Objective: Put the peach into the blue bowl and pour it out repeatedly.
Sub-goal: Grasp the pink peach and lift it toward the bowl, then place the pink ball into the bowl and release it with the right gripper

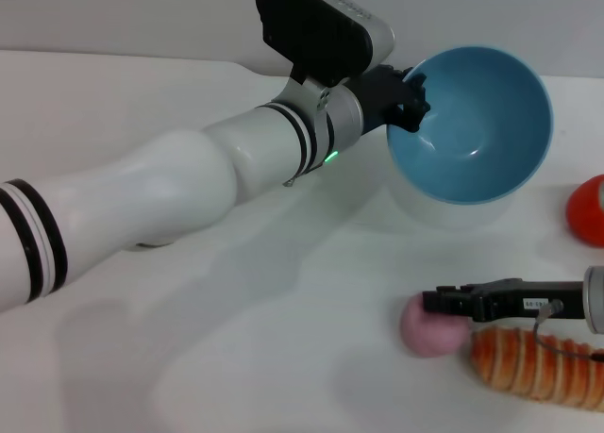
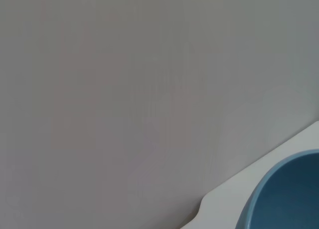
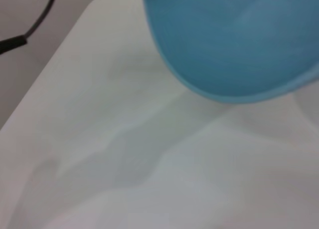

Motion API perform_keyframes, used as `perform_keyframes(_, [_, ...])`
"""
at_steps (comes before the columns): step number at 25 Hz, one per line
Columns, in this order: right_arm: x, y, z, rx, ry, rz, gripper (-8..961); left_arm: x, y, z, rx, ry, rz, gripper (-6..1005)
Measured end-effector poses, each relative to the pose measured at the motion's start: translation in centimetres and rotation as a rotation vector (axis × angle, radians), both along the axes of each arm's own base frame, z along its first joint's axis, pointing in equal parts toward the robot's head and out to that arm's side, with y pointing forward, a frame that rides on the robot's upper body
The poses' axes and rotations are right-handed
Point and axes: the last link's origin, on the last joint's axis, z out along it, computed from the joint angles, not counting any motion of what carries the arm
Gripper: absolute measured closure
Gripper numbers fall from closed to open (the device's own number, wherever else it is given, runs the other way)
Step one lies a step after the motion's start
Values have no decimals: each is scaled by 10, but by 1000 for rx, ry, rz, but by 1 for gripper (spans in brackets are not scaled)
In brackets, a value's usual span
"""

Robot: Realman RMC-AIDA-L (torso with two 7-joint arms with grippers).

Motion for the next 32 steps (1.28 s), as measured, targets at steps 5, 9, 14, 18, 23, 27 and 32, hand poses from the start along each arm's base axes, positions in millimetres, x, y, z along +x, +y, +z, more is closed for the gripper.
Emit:
perform_keyframes(5, [-9,5,0,-1,11,48,584,1,4,2,8,0,1,1000])
perform_keyframes(9, [-24,13,17,49,109,102,718,6,8,2,8,16,-16,1000])
perform_keyframes(14, [-38,20,67,163,230,188,859,1,17,2,1,64,-16,1000])
perform_keyframes(18, [-44,22,112,246,243,205,895,-2,19,0,-32,95,-13,1000])
perform_keyframes(23, [-44,24,135,318,221,207,861,-1,14,-6,-65,108,-27,1001])
perform_keyframes(27, [-38,31,130,355,212,158,834,3,7,-12,-105,112,-48,1001])
perform_keyframes(32, [-33,35,121,368,203,140,800,8,0,-17,-124,116,-74,1001])
